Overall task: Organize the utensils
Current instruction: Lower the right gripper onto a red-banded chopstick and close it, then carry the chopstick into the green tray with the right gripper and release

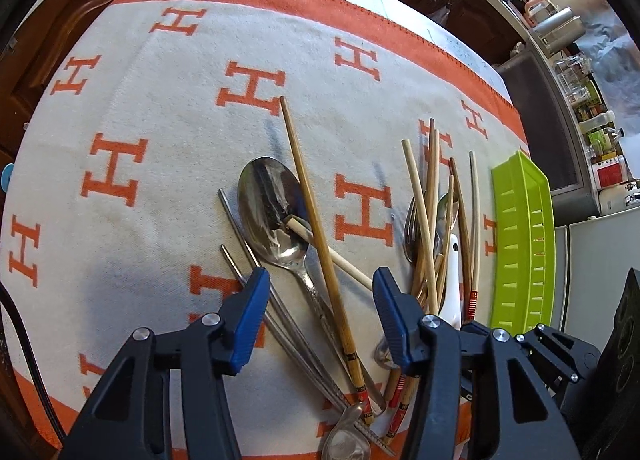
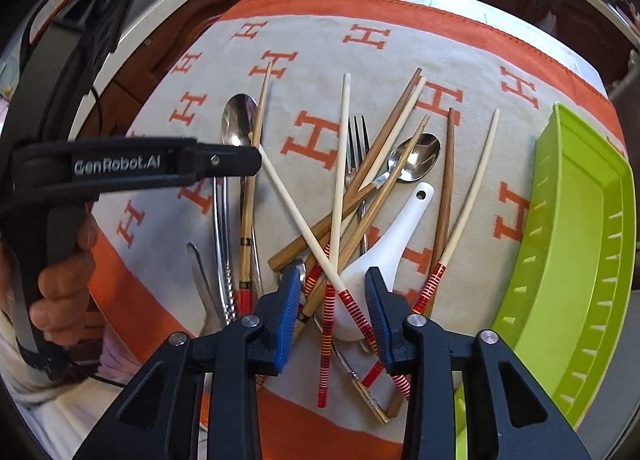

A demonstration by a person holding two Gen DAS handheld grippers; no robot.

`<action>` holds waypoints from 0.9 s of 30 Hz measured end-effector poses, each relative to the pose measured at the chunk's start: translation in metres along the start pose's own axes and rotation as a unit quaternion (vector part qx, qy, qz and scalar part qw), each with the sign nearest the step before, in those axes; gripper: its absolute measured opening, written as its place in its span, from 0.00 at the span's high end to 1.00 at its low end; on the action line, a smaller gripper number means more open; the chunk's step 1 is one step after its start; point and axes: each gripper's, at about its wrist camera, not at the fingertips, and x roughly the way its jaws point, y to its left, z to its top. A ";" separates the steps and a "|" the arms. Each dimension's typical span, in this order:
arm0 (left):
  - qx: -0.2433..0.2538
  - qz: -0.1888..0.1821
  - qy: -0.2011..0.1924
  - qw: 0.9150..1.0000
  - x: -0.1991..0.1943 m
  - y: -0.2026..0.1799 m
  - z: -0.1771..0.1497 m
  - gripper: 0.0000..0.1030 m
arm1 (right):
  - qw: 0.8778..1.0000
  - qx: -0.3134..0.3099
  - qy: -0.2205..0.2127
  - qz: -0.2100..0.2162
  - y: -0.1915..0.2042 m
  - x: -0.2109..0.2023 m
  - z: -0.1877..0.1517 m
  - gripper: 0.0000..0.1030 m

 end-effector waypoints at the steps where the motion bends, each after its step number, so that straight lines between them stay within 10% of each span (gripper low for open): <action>1: 0.000 0.000 0.001 1.000 0.001 0.000 0.000 0.50 | 1.000 -0.004 0.002 -0.003 -0.001 0.000 -0.001 0.71; 27: -0.010 -0.018 -0.007 1.000 0.006 -0.007 0.000 0.65 | 0.999 -0.020 -0.031 0.017 -0.002 -0.014 -0.013 0.95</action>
